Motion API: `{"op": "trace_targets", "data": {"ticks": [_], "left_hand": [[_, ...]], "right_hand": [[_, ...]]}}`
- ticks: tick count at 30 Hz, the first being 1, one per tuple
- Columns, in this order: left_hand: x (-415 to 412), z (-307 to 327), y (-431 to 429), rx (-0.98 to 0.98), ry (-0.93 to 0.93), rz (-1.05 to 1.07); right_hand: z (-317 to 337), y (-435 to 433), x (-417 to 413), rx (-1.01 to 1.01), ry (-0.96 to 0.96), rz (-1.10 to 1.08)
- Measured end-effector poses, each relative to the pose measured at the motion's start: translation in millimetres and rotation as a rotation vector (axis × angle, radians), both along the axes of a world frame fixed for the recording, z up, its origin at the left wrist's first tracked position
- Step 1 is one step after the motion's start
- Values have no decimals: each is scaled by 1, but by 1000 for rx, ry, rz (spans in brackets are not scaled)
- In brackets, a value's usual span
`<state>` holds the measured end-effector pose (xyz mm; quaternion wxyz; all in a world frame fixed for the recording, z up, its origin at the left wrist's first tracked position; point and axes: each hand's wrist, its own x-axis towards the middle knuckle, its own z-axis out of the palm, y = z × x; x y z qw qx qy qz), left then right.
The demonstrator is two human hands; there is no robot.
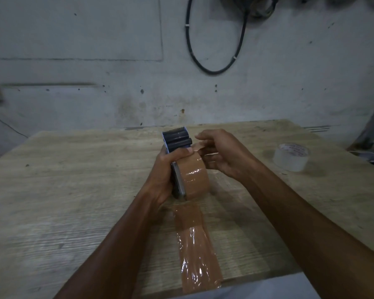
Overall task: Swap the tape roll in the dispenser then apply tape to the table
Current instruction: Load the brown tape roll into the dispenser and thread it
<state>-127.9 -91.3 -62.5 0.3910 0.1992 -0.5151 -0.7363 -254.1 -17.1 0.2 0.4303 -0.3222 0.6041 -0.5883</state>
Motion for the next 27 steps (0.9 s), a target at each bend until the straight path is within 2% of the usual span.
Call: {"op": "trace_targets", "data": {"ticks": [13,16,19,27], "left_hand": [[-1,0,-1,-42,-13,7],[-1,-1,-2,-41,-17,12],[-1,-2,-3,-42,-22,11],[-1,-2,-3,-30,-33,-14]], "right_hand": [[1,2,-8,58,8,91],[2,1,-8,58,39,56],[0,-1,-8,24,163,20],[-9,-2,-16,-121,642,-56]]}}
